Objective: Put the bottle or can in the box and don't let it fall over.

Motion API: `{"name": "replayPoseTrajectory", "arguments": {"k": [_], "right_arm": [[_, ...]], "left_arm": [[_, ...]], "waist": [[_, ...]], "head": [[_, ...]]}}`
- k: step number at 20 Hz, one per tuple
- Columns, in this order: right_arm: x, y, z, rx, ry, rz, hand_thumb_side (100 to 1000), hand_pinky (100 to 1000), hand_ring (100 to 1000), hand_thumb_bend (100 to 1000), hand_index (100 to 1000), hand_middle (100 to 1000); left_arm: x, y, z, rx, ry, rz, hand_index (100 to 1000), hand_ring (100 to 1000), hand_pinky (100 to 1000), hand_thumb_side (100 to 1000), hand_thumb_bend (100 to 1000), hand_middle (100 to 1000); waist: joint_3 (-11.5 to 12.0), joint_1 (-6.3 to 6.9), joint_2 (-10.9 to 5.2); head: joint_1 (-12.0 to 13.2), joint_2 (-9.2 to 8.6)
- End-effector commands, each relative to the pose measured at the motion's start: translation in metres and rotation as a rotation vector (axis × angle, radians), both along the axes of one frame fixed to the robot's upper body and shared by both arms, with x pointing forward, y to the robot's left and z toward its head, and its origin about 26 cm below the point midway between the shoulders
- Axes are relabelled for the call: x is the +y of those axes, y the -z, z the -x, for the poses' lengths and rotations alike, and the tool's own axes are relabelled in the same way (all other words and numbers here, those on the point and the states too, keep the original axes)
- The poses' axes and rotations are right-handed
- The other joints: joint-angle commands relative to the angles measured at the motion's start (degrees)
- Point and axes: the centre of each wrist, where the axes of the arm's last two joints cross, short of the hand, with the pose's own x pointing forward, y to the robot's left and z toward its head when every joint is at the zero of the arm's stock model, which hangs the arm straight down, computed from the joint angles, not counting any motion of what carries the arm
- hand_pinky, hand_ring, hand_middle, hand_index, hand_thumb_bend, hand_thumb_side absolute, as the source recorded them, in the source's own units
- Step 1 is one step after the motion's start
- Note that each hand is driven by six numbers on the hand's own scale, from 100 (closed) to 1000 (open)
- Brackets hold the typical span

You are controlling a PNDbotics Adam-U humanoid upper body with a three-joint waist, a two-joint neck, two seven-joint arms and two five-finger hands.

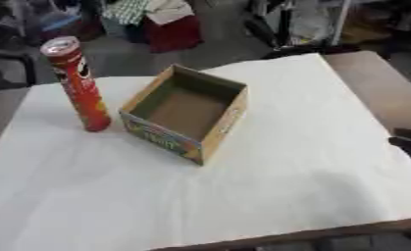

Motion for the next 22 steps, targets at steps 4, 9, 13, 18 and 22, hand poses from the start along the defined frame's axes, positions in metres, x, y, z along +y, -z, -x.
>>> {"name": "replayPoseTrajectory", "arguments": {"k": [4,9,13,18,22], "right_arm": [[0.002,-0.009,-0.005,-0.031,-0.027,0.006,717,960,797,100,997,770],[0.001,-0.01,-0.005,-0.039,-0.023,0.0,714,960,797,100,997,770],[0.001,-0.01,-0.005,-0.043,-0.019,-0.003,713,960,797,100,997,770],[0.002,-0.01,-0.005,-0.044,-0.021,-0.006,713,960,797,100,997,770],[0.003,-0.01,-0.006,-0.046,-0.026,-0.007,713,960,797,100,996,769]], "left_arm": [[0.028,-0.047,-0.015,0.004,-0.121,-0.149,1000,909,957,950,521,927],[0.018,-0.058,-0.041,0.064,-0.163,-0.162,1000,894,948,944,516,914],[0.017,-0.063,-0.056,0.112,-0.17,-0.192,1000,892,946,945,509,912],[0.028,-0.048,-0.07,0.15,-0.182,-0.226,1000,887,941,943,505,908],[0.034,-0.032,-0.079,0.149,-0.187,-0.255,1000,887,941,942,503,907]], "waist": [[-2.19,-0.28,0.43],[-1.97,-0.62,0.77],[-1.84,-0.88,1.05],[-1.95,-1.0,1.13],[-2.08,-1.08,1.17]], "head": [[0.97,-1.44],[0.5,-2.0],[0.2,-2.31],[0.4,-2.27],[0.6,-2.22]]}}
